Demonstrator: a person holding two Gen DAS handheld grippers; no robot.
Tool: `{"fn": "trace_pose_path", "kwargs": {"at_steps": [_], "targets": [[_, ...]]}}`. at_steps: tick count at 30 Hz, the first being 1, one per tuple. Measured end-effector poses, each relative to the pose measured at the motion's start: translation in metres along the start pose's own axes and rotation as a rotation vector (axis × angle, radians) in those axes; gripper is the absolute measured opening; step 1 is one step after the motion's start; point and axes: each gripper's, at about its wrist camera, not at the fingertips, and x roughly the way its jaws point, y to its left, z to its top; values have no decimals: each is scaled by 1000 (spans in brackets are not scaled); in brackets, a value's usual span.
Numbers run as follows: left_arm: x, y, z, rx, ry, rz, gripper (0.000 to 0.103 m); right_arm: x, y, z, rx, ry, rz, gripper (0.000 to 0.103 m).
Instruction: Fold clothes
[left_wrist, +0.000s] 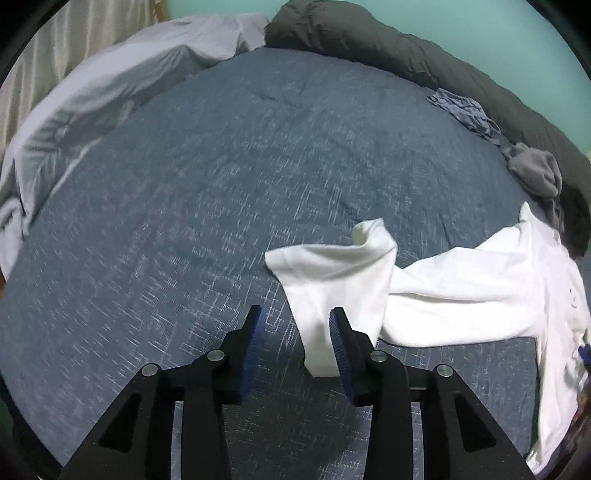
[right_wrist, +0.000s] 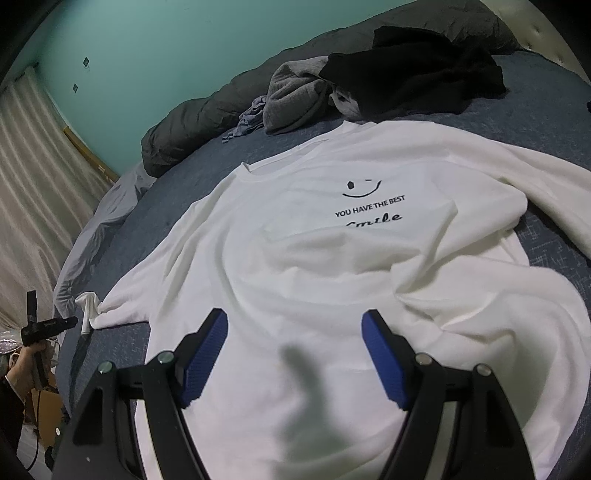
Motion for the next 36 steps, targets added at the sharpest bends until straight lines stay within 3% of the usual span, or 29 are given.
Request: {"fn": "trace_pose_path", "kwargs": {"at_steps": [2,8,10,12,15,20,24,28,30,36], "targets": [[12,0,-2,-26,13,0,52,1,1,0,-1,0,-1,76],[40,-3,-3,-76,22,-5,51,2,-1,0,0,7,-5,76],[45,-7,-2,-67,27,7,43,3,-3,0,8,11,-4,76],[47,-12,-2,-56,27,10,11,3,-5,0,13,14,-3,76],[43,-16,0,-30,21,34,8,4,-4,0,11,16,-4,76],[20,-10,6,-16,-19,107,6,2,-3,0,9,13,-3,76],[1,13,13,-48,-46,211,6,-1,-2,0,9,5,0,76],[6,37,12,-92,12,309,7,-2,0,0,4,3,2,76],[11,43,12,-137,30,308,11,-2,1,1,3,4,2,76],[-10,43,5,-176,-23,319,28,-4,-1,1,11,8,6,76]]}}
